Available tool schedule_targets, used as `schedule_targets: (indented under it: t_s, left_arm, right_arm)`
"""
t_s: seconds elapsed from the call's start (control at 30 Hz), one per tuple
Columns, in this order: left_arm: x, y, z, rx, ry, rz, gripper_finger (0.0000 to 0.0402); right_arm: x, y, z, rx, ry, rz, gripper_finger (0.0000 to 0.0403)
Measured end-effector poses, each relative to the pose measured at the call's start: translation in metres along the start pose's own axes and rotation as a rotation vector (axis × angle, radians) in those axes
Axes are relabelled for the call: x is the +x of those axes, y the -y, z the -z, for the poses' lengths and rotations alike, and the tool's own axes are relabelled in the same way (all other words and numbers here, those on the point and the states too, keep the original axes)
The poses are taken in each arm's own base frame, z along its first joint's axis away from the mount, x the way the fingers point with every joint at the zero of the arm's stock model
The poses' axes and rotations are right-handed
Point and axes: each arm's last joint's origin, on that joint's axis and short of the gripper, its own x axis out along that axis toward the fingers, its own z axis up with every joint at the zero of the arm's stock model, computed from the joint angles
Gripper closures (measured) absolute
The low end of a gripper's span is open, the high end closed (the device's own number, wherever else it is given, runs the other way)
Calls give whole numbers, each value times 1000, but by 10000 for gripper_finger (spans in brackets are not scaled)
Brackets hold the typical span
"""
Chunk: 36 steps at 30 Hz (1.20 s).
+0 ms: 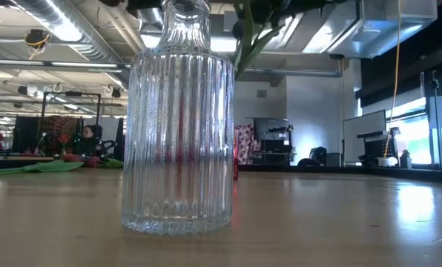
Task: Sort flowers into vase by color
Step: Put the right dark red tulip into the pink vase
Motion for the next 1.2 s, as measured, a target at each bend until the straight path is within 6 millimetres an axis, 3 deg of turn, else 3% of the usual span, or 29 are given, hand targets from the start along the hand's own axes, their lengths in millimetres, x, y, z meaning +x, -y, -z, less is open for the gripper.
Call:
schedule_targets:
  t_s: [0.4, 0.8, 0.9, 1.1, 1.2]
  left_arm:
    - [27, -24, 32, -41, 55, -132, 223]
    - [35, -22, 34, -26, 129, -115, 230]
    - [35, -24, 34, -46, 137, -155, 261]
    - [36, -21, 34, -58, 138, -150, 379]
    - [37, -20, 35, -54, 137, -142, 393]
  right_arm:
    - [16, 4, 6, -135, 62, -68, 399]
    - [24, 8, 15, -199, 39, -63, 394]
    - [24, 8, 15, -199, 39, -63, 394]
    - [24, 8, 16, -230, 31, -63, 391]
    - [24, 8, 16, -244, 33, -61, 371]
